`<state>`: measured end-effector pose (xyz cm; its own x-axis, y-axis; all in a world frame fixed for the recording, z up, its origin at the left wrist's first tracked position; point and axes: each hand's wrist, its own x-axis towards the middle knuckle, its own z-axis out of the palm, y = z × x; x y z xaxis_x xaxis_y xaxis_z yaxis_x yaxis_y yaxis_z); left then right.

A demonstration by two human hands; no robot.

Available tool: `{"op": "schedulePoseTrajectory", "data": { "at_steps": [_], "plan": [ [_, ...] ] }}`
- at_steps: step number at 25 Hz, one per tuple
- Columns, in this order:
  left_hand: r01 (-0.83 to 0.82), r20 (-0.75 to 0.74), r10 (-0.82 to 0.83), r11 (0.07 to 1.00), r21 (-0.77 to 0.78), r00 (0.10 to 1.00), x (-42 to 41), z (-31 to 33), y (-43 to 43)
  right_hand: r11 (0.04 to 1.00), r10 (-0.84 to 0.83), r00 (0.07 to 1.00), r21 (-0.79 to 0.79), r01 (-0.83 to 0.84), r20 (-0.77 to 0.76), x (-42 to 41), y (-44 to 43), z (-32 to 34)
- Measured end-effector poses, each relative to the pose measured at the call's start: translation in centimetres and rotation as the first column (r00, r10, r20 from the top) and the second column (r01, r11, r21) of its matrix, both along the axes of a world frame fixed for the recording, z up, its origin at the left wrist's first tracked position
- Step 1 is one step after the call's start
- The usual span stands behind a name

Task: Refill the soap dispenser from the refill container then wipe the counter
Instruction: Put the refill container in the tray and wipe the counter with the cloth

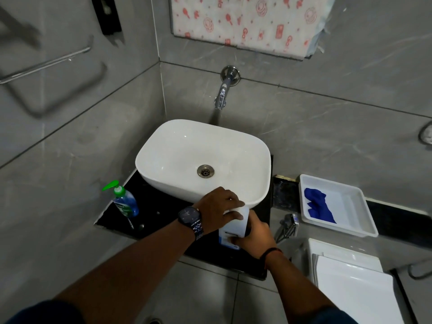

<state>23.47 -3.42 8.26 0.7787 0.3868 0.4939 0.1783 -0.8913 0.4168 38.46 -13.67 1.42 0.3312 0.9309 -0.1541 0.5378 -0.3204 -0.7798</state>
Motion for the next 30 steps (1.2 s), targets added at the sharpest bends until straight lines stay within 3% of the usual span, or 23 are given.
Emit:
{"op": "schedulePoseTrajectory", "data": {
  "at_steps": [9, 14, 18, 20, 23, 30],
  "plan": [
    [0.019, -0.019, -0.022, 0.984, -0.176, 1.000, 1.2, 2.0, -0.7, 0.998, 0.064, 0.998, 0.012, -0.064, 0.015, -0.2, 1.1, 1.6],
    [-0.215, 0.033, 0.266, 0.841, -0.497, 0.963, 0.0, 1.8, 1.3, 0.997, 0.005, 0.999, 0.079, -0.002, -0.034, 0.3, 1.2, 2.0],
    [-0.229, 0.205, 0.298, 0.925, -0.304, 0.932, -1.0, 1.0, 1.7, 0.995, -0.006, 0.999, 0.095, 0.009, -0.039, 1.1, 1.3, 1.8],
    [-0.197, 0.156, 0.243, 0.945, -0.262, 0.958, -0.2, 1.4, 1.1, 0.997, 0.004, 1.000, 0.075, -0.003, -0.020, 1.0, 1.6, 1.8],
    [-0.182, 0.029, 0.199, 0.937, -0.299, 0.980, 1.0, 2.0, 0.9, 0.998, 0.005, 1.000, 0.069, -0.003, -0.018, 0.8, 2.0, 1.7],
    [-0.182, -0.051, 0.179, 0.861, -0.474, 0.982, 1.5, 2.5, 1.3, 0.997, 0.014, 1.000, 0.082, -0.012, -0.022, 1.3, 2.0, 1.8]
  ]
}}
